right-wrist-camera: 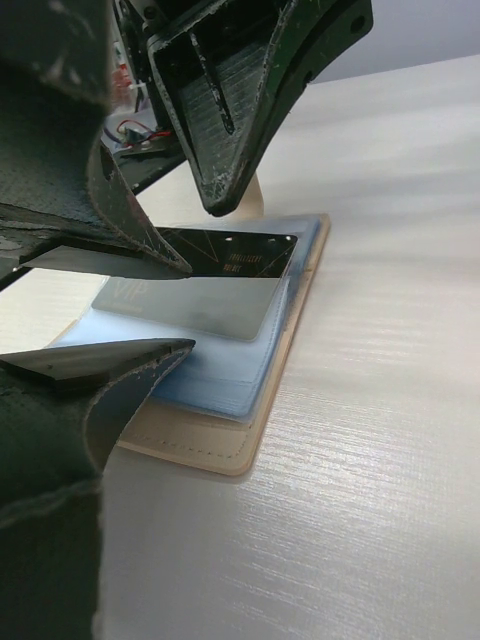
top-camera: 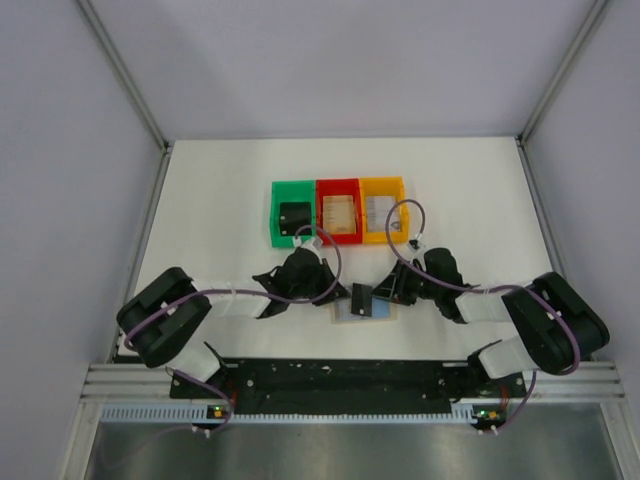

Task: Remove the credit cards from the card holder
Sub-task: Remove the credit card from the card holder.

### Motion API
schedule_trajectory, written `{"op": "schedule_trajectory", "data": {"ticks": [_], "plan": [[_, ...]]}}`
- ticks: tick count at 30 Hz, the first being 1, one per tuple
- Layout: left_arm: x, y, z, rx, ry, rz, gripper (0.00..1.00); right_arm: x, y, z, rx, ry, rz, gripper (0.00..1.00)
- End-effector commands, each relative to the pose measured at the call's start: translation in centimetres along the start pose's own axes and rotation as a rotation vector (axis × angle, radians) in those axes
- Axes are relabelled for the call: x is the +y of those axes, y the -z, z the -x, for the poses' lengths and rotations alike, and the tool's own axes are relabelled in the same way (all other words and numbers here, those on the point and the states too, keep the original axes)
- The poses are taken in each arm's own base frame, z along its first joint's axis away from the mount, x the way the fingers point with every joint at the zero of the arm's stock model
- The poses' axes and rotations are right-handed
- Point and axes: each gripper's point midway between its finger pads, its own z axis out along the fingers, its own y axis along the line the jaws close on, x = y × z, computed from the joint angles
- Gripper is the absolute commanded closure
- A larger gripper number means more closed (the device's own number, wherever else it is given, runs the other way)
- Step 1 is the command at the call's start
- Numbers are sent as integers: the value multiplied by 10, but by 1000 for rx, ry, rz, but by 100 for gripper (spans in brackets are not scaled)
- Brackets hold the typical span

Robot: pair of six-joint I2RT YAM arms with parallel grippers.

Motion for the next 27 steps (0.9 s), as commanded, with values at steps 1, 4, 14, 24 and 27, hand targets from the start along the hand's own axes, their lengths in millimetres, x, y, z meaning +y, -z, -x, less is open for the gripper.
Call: {"op": "schedule_trajectory", "data": {"ticks": [1,4,14,24,27], "plan": [[-2,10,7,-41,-26,-15,100,-23,3,-10,18,-14,-92,69],[-3,10,2,-7,-31,-25,100,-23,3,-10,18,-14,-92,69],[-19,-3,-2,50,-25,-75,61,-21,2,-9,19,-8,-82,69],[-27,-17,-9,101,-26,-95,67,-21,2,-9,20,-6,-81,69],[-26,-19,-11,107,-21,-90,74,-21,2,-9,19,-7,-81,69]]}}
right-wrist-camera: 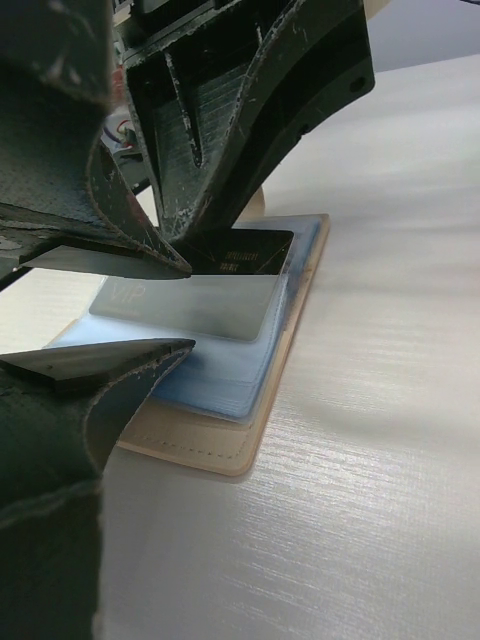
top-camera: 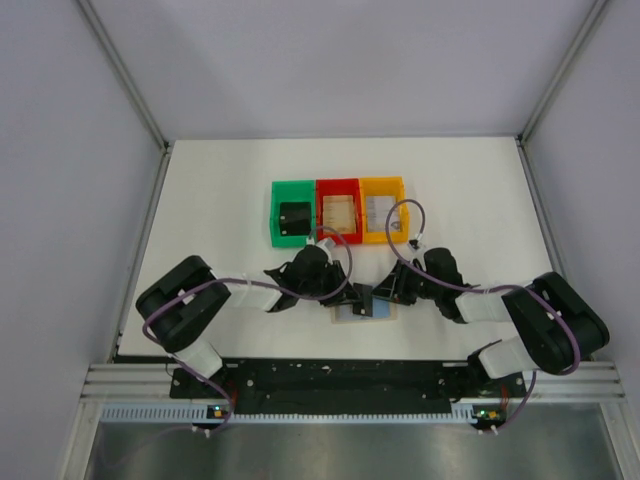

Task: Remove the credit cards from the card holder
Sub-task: Remove the credit card from the card holder, then place the credit card in the storage box.

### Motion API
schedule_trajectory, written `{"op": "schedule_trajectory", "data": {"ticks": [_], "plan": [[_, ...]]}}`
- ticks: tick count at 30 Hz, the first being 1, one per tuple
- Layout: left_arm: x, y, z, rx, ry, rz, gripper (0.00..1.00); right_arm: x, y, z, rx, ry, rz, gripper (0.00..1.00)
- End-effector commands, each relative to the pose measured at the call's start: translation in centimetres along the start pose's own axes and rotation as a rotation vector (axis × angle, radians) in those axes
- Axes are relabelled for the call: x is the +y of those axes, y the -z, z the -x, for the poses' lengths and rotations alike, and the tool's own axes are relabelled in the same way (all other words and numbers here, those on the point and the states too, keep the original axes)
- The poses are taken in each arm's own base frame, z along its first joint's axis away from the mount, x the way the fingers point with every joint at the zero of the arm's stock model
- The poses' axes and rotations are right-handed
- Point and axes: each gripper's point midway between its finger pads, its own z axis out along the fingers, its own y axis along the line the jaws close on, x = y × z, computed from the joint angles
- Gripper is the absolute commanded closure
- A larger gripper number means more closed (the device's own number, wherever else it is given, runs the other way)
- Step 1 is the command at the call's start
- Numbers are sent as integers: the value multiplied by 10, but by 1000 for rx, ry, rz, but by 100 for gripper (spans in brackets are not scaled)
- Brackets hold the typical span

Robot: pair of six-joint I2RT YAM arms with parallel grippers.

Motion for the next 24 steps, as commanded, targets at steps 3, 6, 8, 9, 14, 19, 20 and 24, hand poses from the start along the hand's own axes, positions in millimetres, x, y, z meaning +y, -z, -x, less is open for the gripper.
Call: {"op": "schedule_trajectory", "data": {"ticks": [3,6,8,9,14,19,20,24], "plan": [[-15,-2,4,-20,-12,-52,93,-21,2,-9,19,-7,-81,68],[-12,5,8,-52,-14,-51,100,-21,2,-9,17,-7,-81,69],[-6,11,13,-78,-22,-39,100,-22,2,-9,17,-7,-83,68],[-4,15,14,-84,-25,-37,100,-22,2,-10,19,-7,-83,69],[2,35,27,-117,-58,-32,100,-23,2,-9,14,-7,-85,69],[-4,57,37,-134,-183,-19,100,-16,3,-7,12,11,-60,69],[-7,63,42,-141,-220,-22,100,-14,4,-7,12,22,-52,68],[-6,94,67,-175,-376,-20,100,2,7,-1,12,82,6,65]]}}
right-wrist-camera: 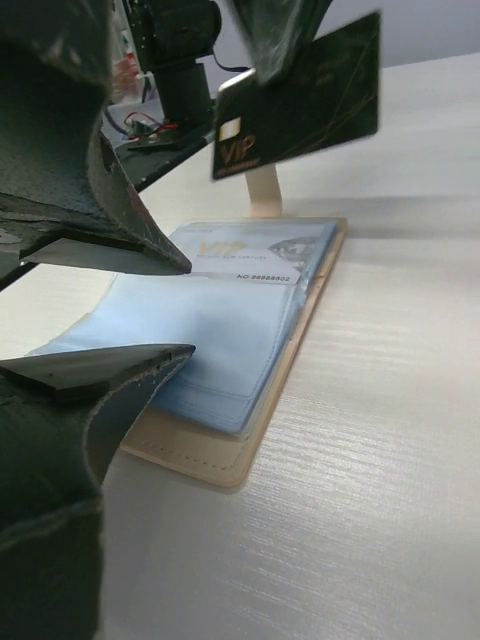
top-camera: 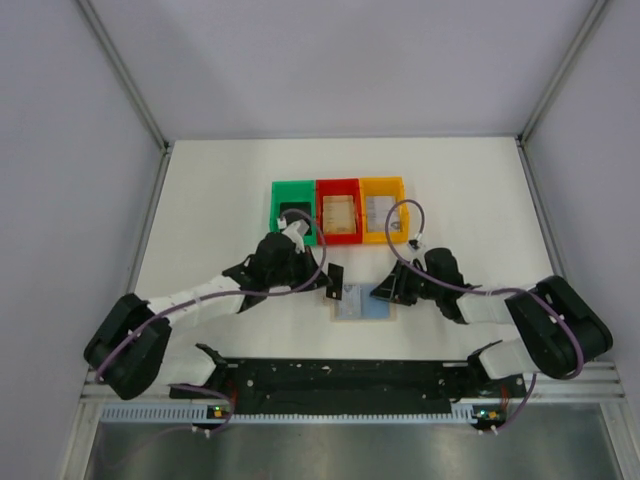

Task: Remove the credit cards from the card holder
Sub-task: Place the credit card in the storage box.

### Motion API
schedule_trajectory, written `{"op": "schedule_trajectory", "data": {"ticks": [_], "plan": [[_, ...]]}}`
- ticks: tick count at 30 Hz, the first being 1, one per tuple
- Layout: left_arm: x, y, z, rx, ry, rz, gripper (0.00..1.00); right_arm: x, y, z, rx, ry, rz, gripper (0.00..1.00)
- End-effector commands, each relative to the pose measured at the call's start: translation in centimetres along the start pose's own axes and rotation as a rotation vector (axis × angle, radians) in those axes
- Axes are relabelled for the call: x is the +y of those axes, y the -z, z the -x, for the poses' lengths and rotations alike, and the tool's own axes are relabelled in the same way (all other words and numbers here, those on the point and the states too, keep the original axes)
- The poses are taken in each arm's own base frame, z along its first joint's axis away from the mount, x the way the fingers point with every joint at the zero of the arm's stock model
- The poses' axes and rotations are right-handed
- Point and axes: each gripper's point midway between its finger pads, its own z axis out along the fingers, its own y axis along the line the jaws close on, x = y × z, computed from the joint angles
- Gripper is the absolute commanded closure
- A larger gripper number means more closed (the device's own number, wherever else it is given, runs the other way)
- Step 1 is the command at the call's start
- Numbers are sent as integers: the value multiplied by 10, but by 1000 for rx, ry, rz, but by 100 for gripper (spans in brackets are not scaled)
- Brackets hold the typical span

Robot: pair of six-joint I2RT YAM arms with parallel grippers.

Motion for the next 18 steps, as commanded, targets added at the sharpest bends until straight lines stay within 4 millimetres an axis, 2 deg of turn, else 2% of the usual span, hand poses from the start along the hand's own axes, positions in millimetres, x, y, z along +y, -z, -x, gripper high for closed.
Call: {"op": "schedule_trajectory", "data": {"ticks": [1,2,5,7,10,13,18], "plan": [[-9,34,43,-63,-259,-41,100,5,7,1,10,86,14,61],[-5,42,40,-22,-301,-21,100,7,9,1,13,112,17,59],[-9,60,46,20,-444,-13,100,32,17,11,6,227,98,53],[-16,69,45,67,-528,-37,100,61,27,19,-14,342,192,50],[-28,81,32,157,-637,-129,100,101,44,29,-37,523,300,44],[-44,94,18,233,-712,-242,100,130,53,30,-26,694,361,42],[-63,114,8,264,-835,-376,100,161,58,23,6,835,491,39]]}}
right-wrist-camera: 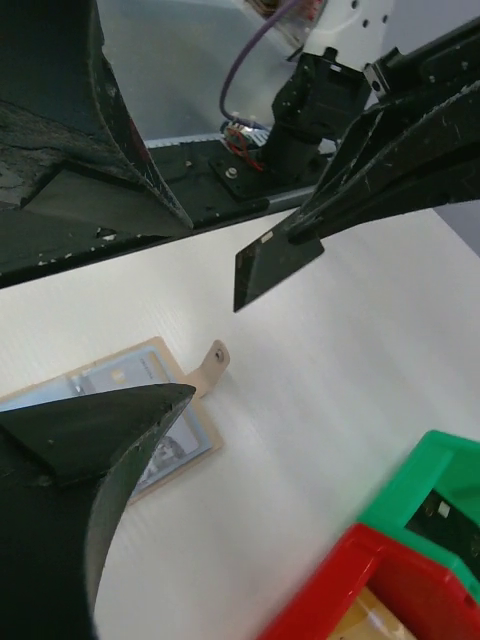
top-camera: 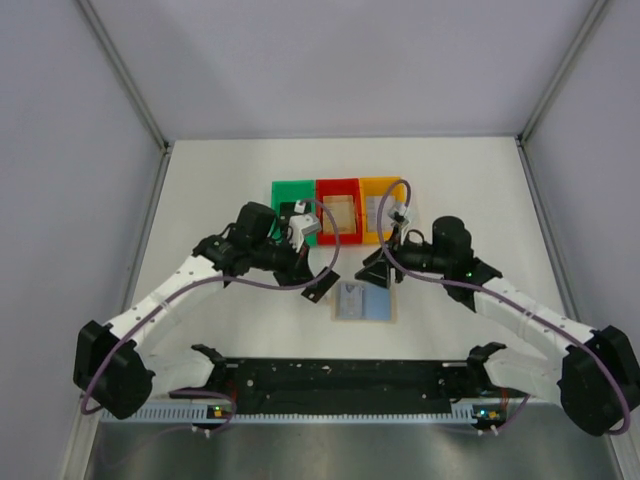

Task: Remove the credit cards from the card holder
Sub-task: Place the credit card in the storage box.

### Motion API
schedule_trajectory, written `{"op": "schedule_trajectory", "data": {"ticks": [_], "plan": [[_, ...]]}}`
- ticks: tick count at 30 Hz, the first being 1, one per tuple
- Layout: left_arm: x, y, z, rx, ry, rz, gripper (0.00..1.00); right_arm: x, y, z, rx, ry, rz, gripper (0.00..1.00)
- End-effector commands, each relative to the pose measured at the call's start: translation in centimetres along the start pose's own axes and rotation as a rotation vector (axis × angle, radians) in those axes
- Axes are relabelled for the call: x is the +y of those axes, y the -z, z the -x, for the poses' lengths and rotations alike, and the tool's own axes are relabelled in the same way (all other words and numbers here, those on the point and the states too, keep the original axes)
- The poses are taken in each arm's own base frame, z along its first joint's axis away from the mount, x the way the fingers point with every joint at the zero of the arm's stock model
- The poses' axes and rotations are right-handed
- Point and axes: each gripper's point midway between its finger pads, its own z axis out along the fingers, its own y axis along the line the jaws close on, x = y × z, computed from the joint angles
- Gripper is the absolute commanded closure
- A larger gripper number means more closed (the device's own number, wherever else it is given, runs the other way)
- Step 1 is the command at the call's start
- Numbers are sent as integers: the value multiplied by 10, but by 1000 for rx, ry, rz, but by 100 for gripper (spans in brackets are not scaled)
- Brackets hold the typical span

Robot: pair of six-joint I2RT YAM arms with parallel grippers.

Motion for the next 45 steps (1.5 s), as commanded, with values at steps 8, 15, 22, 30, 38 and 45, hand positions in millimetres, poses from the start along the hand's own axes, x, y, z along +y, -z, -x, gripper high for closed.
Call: {"op": "schedule_trajectory", "data": {"ticks": [8,15,22,30,38,45], "plan": [[-62,34,9,-24,-299,-294,100,66,-21,3,100,301,365,43],[-63,34,11,-26,-303,-306,100,90,-32,4,119,342,492,52],[-65,32,18,-46,-290,-317,100,94,-36,1,124,338,528,100],[-27,56,58,-324,-210,27,52,81,-25,24,-41,327,436,100],[-49,59,67,-468,-193,-135,44,91,-16,38,-135,345,454,100],[-54,53,60,-416,-207,-198,50,94,-13,42,-171,342,457,100]]}}
